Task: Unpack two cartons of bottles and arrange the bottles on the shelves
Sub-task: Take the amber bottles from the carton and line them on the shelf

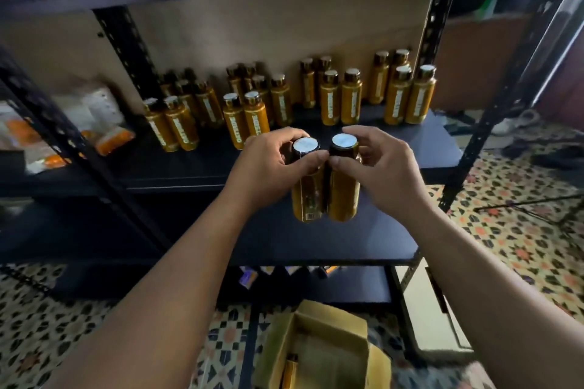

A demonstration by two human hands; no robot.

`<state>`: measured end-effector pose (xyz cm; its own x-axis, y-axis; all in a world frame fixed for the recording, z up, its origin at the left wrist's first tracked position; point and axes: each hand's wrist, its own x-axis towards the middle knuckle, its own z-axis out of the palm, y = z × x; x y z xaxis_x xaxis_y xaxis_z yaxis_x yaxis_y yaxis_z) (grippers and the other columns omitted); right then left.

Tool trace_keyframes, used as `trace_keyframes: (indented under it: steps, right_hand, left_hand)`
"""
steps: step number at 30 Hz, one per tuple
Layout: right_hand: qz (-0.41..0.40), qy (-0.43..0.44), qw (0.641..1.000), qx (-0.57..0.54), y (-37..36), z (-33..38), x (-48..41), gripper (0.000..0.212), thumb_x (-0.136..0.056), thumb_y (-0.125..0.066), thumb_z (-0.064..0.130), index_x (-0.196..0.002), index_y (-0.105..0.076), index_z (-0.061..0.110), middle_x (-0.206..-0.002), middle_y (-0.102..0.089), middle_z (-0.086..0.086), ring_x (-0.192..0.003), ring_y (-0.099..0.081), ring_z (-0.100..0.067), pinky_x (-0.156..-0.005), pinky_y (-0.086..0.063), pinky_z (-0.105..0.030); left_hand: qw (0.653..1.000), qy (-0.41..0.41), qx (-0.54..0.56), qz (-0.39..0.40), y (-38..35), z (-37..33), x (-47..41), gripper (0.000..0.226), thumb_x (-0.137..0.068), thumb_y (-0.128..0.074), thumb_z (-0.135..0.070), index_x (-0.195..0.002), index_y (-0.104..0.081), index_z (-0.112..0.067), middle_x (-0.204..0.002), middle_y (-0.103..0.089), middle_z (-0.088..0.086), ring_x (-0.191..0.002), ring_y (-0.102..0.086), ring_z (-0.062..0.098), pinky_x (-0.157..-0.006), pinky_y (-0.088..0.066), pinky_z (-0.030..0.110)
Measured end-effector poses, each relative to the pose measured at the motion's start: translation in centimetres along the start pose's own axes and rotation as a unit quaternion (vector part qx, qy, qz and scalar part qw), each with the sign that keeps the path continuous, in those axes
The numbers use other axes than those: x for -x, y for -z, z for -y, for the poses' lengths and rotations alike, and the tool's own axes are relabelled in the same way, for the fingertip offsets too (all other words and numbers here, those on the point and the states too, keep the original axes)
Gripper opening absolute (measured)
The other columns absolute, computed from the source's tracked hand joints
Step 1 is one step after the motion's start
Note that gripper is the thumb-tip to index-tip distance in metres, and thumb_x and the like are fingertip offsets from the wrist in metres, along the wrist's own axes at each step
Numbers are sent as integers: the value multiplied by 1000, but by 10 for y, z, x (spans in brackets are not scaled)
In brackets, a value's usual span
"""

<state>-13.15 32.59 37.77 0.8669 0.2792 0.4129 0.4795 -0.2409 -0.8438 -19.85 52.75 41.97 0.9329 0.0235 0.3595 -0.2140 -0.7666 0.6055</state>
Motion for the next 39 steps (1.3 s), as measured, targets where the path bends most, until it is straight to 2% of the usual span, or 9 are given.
trace_keyframes:
  steps: [4, 8, 13, 16, 22, 25, 28, 34, 39]
  right_hand:
    - [23, 1, 1000, 18, -3, 12, -17, 51, -84, -81, 40, -132, -63, 33, -117, -69, 16, -107, -64, 0, -89, -56, -24]
    - [27, -19, 999, 18, -22, 15, -39, 53, -83, -83, 40, -131, -63, 33, -118, -68, 17, -111, -63, -3, -91, -55, -26]
    - [5, -39, 998, 42, -54, 12, -76, 50, -82, -84, 40, -128, -65, 34, -114, -69, 18, -107, -64, -2, -91, -58, -31]
    - [-8, -62, 996, 64, -70, 5, -97, 51, -83, -83, 41, -130, -64, 32, -115, -67, 15, -108, -62, -3, -88, -54, -25]
    - [-37, -110, 990, 87, -79, -22, -120, 49, -81, -85, 34, -126, -67, 29, -115, -70, 11, -99, -63, 1, -79, -50, -16]
    - [-39, -122, 988, 90, -79, -33, -126, 43, -80, -86, 29, -119, -67, 30, -113, -69, 10, -97, -64, -5, -72, -45, -12]
    - [-40, -129, 988, 80, -79, -44, -132, 40, -81, -86, 28, -116, -67, 32, -112, -69, 10, -96, -63, 0, -68, -44, -10]
    - [-29, -115, 988, 98, -71, -64, -154, 45, -78, -87, 33, -117, -67, 27, -117, -70, 6, -104, -65, -13, -74, -48, -21]
    - [-2, -106, 989, 102, -62, -74, -169, 42, -80, -86, 33, -115, -63, 27, -112, -70, 7, -100, -66, -13, -74, -53, -27]
  left_hand:
    - [1000, 14, -2, -11, 14, 0, -10, 54, -87, -67, -58, -127, -64, -23, -103, -62, -19, -90, -58, -9, -80, -59, 28]
    - [1000, 12, -23, -12, 28, 21, -27, 58, -87, -68, -58, -131, -62, -20, -115, -66, -10, -86, -53, -10, -79, -57, 25]
    - [1000, 8, -21, -3, 38, 58, -61, 54, -89, -67, -56, -128, -63, -19, -106, -62, -14, -83, -51, -10, -74, -52, 18]
    - [1000, 8, -11, 4, 34, 78, -81, 42, -90, -67, -54, -118, -65, -23, -93, -60, -18, -81, -56, -7, -65, -50, 18]
    - [998, 33, 7, 45, 7, 105, -123, 34, -88, -66, -56, -103, -65, -24, -88, -67, -11, -81, -62, 5, -66, -53, 32]
    - [997, 50, 18, 61, -6, 113, -137, 33, -88, -67, -55, -100, -63, -25, -86, -66, -9, -80, -63, 10, -65, -51, 31]
    - [996, 66, 22, 57, -16, 119, -145, 36, -88, -67, -56, -104, -63, -25, -91, -67, -9, -82, -63, 8, -68, -54, 32]
    - [991, 101, 34, 82, -23, 123, -166, 48, -88, -68, -55, -122, -61, -23, -106, -66, -5, -90, -66, 13, -66, -56, 32]
    - [985, 125, 52, 105, -29, 123, -178, 37, -87, -71, -47, -116, -58, -27, -101, -70, -3, -83, -72, 17, -74, -63, 45]
